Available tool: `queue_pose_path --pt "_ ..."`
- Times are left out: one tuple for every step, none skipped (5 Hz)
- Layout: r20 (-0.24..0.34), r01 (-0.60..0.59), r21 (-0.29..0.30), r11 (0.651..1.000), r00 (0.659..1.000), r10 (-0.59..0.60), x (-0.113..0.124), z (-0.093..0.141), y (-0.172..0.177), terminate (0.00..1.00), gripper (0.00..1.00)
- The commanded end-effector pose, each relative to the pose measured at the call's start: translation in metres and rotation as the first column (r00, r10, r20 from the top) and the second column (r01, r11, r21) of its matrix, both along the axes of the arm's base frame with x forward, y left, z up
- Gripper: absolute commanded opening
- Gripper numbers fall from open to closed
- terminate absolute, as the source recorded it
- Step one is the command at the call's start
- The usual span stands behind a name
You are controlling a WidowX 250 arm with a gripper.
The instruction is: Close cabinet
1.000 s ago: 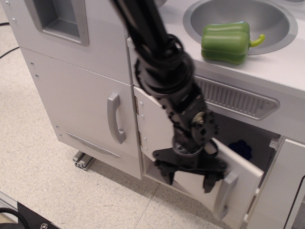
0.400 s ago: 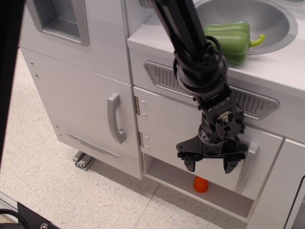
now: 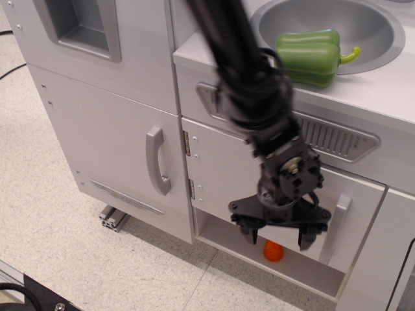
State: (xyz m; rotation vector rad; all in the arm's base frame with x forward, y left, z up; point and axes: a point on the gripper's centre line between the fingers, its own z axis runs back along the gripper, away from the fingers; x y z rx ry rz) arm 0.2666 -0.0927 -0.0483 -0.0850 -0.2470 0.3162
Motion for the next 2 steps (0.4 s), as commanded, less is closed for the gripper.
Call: queue_pose_path --pt "0.032 0.050 0.017 0.999 0.998 -0.050 -0.0151 0.0290 0.0115 0.00 1.00" --pt "0.032 0.050 0.017 0.999 0.998 -0.050 -0.0151 0.0290 0.0115 1.00 1.00"
